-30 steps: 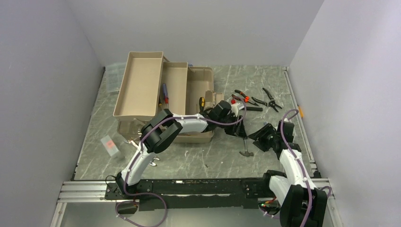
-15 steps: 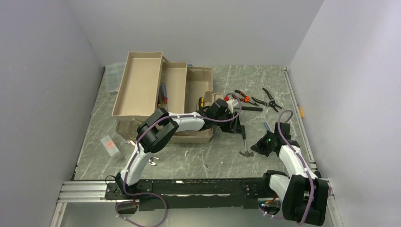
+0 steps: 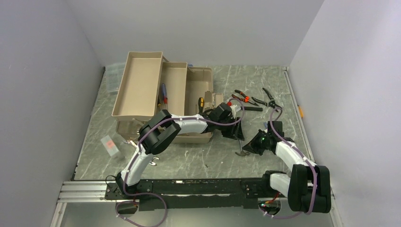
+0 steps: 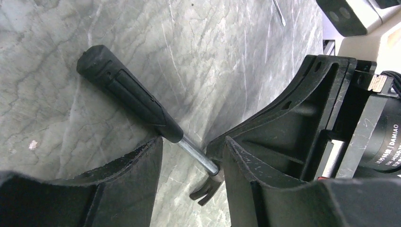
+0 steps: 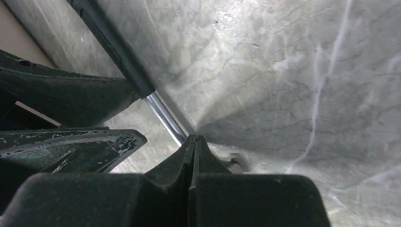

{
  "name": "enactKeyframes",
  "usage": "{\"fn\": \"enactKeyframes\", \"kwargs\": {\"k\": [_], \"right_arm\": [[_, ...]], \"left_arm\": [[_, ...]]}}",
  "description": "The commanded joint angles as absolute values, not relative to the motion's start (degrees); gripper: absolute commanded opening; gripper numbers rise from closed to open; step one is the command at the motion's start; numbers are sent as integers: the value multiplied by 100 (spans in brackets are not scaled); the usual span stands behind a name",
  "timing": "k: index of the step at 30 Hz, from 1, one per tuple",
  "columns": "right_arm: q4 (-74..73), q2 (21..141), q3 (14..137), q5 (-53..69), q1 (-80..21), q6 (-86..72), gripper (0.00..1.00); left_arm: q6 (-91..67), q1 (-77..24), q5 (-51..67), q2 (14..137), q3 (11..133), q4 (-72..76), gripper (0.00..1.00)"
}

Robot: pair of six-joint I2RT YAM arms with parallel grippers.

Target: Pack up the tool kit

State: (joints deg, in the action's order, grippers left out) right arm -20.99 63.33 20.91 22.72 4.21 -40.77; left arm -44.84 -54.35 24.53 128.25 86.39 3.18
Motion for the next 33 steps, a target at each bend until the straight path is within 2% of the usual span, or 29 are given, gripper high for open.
{"fn": "enactKeyframes", "kwargs": {"k": [1,15,26,33], "right_arm": [[-1644,6404,2022,2581,320,-4290,0],[-1399,6395,1904,2483,70,-4549,0],[-62,6096,959,2649,68,-4762,0],[-271,5795,970,2471,70,-4650,0]], "left_arm": [[-4539,-5475,2413,13200,8567,-309,55],[-4570,-5535,2655,13255,8622,-345,54],[-4263,-5545,3132,13118,8729,-1229,56],[-4198,-5611,3303,13252,8865,-1403,54]]}}
